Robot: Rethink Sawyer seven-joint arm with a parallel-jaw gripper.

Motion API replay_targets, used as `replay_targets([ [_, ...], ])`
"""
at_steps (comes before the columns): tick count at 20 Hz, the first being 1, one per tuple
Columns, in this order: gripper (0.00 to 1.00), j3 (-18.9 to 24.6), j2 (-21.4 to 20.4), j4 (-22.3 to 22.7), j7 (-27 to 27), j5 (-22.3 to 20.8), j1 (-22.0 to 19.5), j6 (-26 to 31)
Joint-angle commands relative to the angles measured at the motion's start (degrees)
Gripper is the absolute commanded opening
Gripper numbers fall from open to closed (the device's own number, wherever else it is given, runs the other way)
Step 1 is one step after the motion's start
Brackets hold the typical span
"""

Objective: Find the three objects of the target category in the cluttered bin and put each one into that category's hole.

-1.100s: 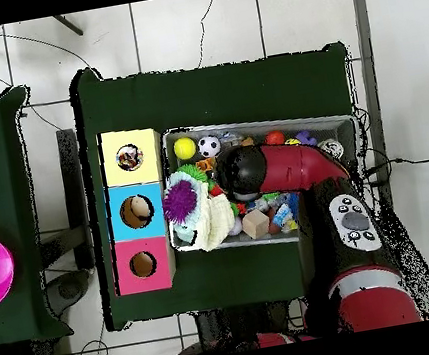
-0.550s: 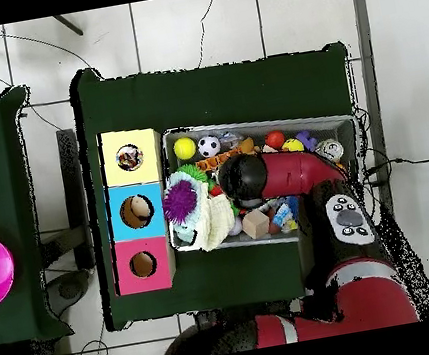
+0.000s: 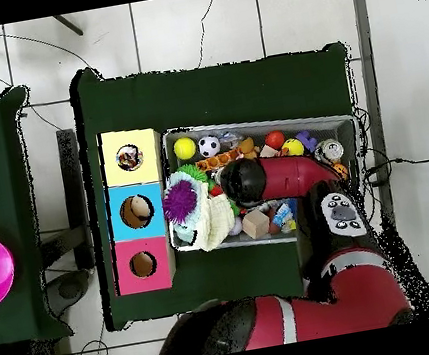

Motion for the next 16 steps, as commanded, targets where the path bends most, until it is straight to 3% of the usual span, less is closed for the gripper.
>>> replay_targets([
  [1, 1.0, 3.4, 6.3, -3.1, 7.1, -0.5, -1.4, -8.0],
  [8, 1.0, 3.8, 7.2, -3.2, 6.9, 0.3, -1.8, -8.8],
  [9, 0.0, 3.9, 7.3, -3.0, 6.8, 0.7, -2.1, -7.8],
  [12, 0.0, 3.6, 7.4, -3.0, 7.4, 0.3, -1.8, -10.0],
  [16, 0.0, 4.5, 5.9, -1.5, 7.1, 1.2, -2.1, -8.6],
])
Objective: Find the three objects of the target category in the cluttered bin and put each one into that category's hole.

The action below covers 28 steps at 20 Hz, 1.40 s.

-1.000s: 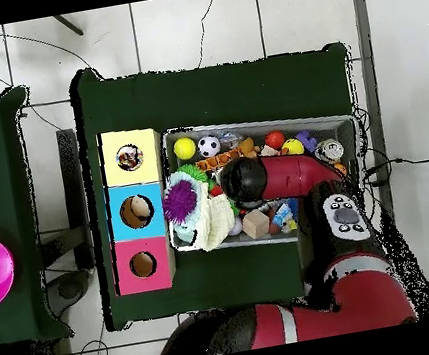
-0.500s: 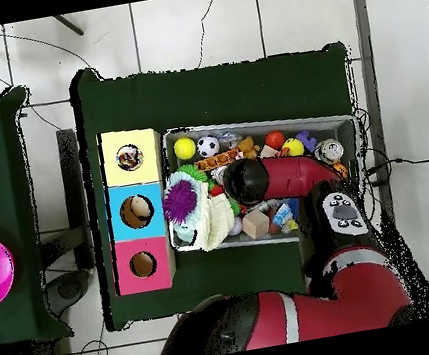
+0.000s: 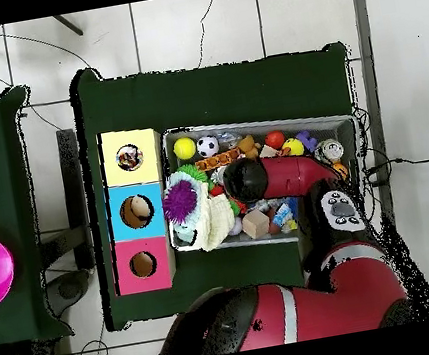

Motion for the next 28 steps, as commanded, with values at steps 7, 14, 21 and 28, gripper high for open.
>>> replay_targets([
  [7, 0.0, 6.6, -9.1, 7.9, 7.5, 6.2, -1.8, 6.2],
  [14, 0.0, 2.7, -24.9, 9.7, 12.4, 14.0, 3.8, 23.2],
  [21, 0.0, 1.4, -28.3, 9.8, 15.7, 19.6, 6.8, 24.5],
  [28, 0.0, 5.1, -26.9, 15.0, 19.0, 29.4, 9.6, 7.9],
])
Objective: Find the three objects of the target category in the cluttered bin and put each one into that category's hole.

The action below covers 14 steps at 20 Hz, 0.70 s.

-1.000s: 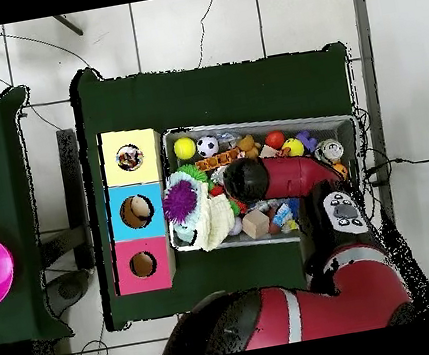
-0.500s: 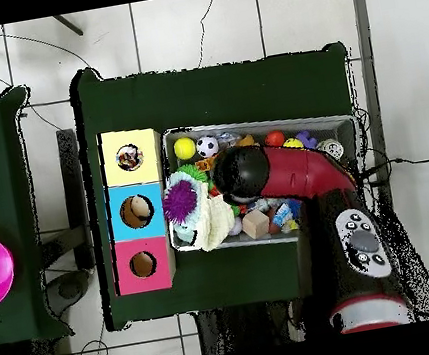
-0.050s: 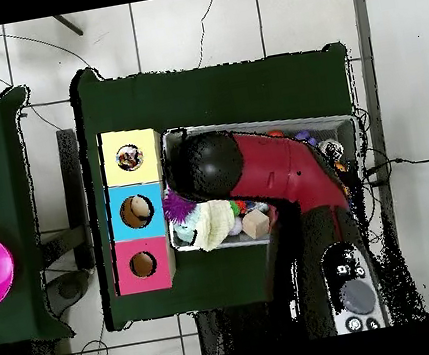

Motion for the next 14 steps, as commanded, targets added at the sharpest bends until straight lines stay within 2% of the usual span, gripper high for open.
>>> replay_targets([
  [1, 0.0, 6.6, 0.4, 9.8, 18.6, 10.6, 0.9, -13.8],
  [4, 0.0, 9.9, 1.9, 12.3, 18.4, 15.0, 0.5, -20.7],
  [9, 0.0, 15.3, 5.0, 14.9, 19.6, 17.4, -1.1, -32.6],
  [14, 0.0, 15.9, 8.1, 14.2, 20.2, 18.0, -0.5, -37.1],
])
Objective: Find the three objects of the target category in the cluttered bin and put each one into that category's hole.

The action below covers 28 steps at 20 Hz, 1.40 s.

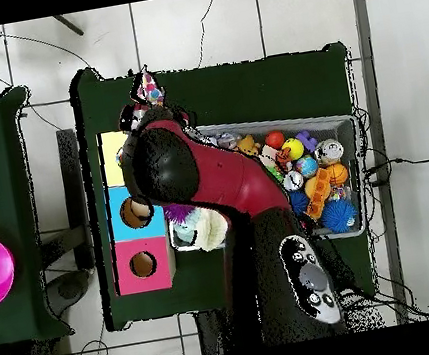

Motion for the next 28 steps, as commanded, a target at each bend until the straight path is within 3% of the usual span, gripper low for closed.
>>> replay_targets([
  [1, 0.0, 8.8, 7.0, 7.6, 17.0, 3.6, -1.6, -4.4],
  [8, 0.0, 11.7, 10.4, 7.8, 18.2, 5.5, -2.1, -5.4],
  [14, 0.0, 5.5, 12.0, 6.0, 17.6, 8.9, 2.3, 7.1],
  [24, 0.0, 1.1, 11.1, 4.3, 19.5, 10.2, 5.1, 18.3],
  [28, 0.0, -1.4, 11.2, 3.2, 19.9, 10.1, 6.7, 20.0],
])
